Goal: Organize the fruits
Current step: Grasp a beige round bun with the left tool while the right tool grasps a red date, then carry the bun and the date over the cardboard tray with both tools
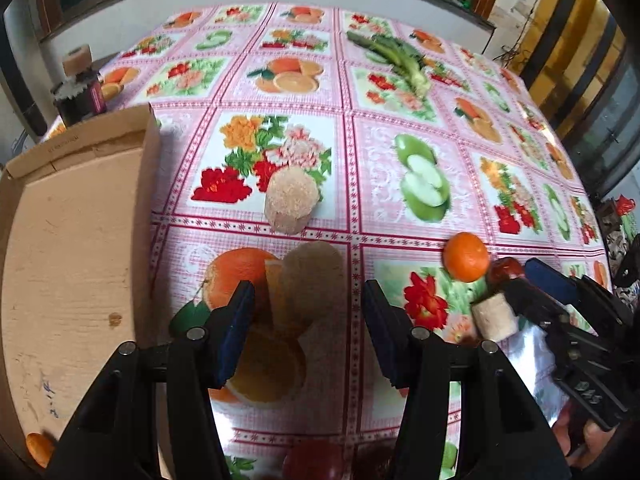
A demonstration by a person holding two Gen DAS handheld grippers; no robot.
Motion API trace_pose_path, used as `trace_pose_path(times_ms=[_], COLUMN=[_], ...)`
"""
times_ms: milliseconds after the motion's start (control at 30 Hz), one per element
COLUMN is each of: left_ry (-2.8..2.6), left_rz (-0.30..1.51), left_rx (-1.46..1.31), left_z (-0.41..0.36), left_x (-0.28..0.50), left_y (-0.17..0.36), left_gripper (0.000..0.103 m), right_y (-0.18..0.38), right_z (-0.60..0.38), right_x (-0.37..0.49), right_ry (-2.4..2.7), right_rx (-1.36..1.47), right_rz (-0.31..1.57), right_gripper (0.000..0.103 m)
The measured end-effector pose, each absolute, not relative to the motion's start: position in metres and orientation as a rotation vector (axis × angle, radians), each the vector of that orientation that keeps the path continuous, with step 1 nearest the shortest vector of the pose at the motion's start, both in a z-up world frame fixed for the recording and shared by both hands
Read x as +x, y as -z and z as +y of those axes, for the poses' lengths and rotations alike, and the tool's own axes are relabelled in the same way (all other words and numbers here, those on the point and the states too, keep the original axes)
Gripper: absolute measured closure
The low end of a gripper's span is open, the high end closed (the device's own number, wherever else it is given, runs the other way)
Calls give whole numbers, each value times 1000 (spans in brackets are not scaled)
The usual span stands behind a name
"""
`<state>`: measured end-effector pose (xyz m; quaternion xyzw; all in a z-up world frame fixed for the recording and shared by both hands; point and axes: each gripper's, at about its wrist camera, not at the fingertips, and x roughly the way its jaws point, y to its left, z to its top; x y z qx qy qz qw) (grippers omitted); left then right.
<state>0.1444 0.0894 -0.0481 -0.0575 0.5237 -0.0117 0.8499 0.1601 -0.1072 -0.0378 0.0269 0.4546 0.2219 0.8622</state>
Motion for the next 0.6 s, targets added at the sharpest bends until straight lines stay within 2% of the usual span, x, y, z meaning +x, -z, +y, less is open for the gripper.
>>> trace_pose_path(times_ms=[33,133,200,267,300,400,433,600], left_ry=[19,4,-2,-8,-4,7,9,30], left_rz=[1100,1085,1076,1065,1062,1064,1064,1038], left_rx=[-117,-96,-85,-83,-92,-117,-119,-125], left_z=[89,84,83,84,85,89,89,88], left_x=[145,146,147,147,147,148,148,135], left_y=[49,50,51,51,51,50,50,39], left_gripper=[50,50,54,72,75,75,75,75], right_y=[39,43,44,43,42,43,43,36], right_z=[-111,-118,-115,-109,-108,-108,-108,-110], right_x=[161,166,167,166,166,168,168,158], right_ry=[-463,-490,-500,-491,-485,-484,-483,-456], right_rx=[78,144,141,117,109,120,124,114], right_rz=[959,982,989,982,981,988,990,966], right_gripper=[68,68,69,69,69,69,74,74])
